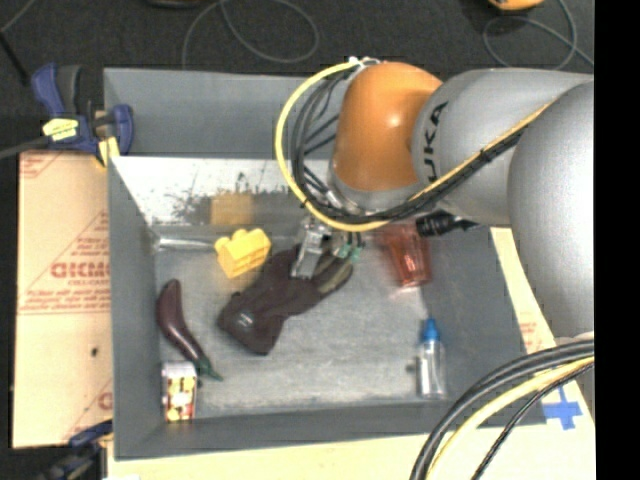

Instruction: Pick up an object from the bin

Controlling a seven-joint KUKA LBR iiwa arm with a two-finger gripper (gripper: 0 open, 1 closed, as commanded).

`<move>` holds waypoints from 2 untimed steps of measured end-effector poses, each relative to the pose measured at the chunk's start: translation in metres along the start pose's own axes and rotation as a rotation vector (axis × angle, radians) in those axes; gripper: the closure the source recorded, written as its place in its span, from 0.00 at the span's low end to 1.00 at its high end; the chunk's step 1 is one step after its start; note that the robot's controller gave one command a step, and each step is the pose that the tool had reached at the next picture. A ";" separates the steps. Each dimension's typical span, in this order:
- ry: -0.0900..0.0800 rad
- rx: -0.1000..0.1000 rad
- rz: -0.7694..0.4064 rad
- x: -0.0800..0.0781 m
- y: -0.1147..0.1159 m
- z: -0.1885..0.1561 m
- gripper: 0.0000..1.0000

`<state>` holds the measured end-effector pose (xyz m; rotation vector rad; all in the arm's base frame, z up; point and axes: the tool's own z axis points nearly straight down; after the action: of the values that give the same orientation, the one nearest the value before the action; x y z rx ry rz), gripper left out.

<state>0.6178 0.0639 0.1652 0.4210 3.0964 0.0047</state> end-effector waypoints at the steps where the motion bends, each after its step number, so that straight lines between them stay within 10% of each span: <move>1: 0.000 0.000 0.000 0.000 0.000 0.000 1.00; 2: 0.008 0.004 -0.012 0.001 0.001 -0.031 1.00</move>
Offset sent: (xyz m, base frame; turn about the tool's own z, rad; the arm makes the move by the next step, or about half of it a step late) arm 0.0020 0.0061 0.0790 -0.0338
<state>0.6169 0.0653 0.1962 0.4028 3.1071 0.0004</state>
